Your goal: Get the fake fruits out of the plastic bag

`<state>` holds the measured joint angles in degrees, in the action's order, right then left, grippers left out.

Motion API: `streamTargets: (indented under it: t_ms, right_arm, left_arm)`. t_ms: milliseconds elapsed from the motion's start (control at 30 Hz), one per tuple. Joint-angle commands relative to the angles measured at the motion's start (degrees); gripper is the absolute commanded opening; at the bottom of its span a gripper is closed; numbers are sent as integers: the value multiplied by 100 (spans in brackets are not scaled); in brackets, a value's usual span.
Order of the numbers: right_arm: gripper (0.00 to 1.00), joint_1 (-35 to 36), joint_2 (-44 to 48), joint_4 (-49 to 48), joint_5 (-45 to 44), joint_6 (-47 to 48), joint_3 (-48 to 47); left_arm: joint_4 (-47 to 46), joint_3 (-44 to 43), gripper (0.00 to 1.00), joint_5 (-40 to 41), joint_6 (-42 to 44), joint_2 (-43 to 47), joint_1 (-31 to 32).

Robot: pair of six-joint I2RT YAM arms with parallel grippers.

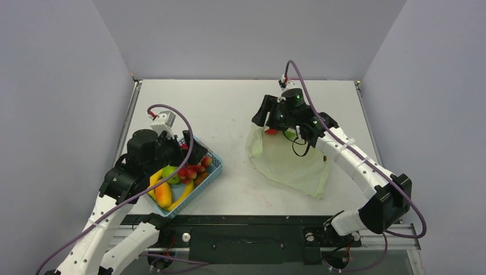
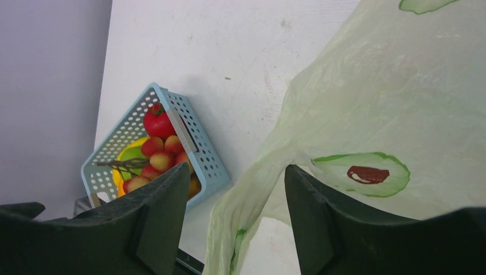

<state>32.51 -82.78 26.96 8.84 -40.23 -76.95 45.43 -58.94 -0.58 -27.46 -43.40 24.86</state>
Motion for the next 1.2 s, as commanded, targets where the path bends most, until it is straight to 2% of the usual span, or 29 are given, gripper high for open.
streamTargets:
  t_ms: [0, 67, 100, 167, 267, 367, 500, 633, 733, 900, 1167]
  right_arm:
    - [61, 66, 695, 776, -77, 684, -113]
    - [63, 59, 1058, 1055, -181, 790, 2]
    - [63, 61, 1283, 1166, -221, 820, 37]
    - [64, 69, 1604, 1544, -421, 905, 60]
    - [65, 49, 2130, 2195, -783, 960, 76]
    - [66, -18, 2462, 2903, -1883, 843, 34]
    - [67, -191, 2845, 4212, -3198, 244, 59]
    - [68, -256, 3468, 4876, -3464, -274, 687]
    - [69, -256, 3886, 4913, -3337, -543, 1382]
    - [68, -254, 4069, 4446, -3006, -541, 2121]
    - [48, -237, 4011, 3428, -2740, -211, 2535]
  left_arm:
    - [-1853, 417, 97, -2341, -690, -49, -11]
    - [-2859, 828, 97, -2885, -1280, -78, 100]
    - [-3485, 957, 97, -2974, -1447, -84, 182]
    - [-4054, 1196, 97, -2883, -1717, -105, 512]
    - [-4299, 1138, 97, -2522, -1620, -321, 1316]
    - [-4396, 814, 97, -2173, -1415, -682, 2080]
    - [-4450, 393, 97, -1503, -1065, -1488, 3204]
    - [-4591, -116, 97, -1033, -803, -2414, 3905]
    - [-4562, -515, 97, -727, -551, -2983, 4194]
    - [-3971, -1069, 97, 496, -393, -3652, 4464]
    - [-4391, -830, 95, 2215, -229, -4011, 5057]
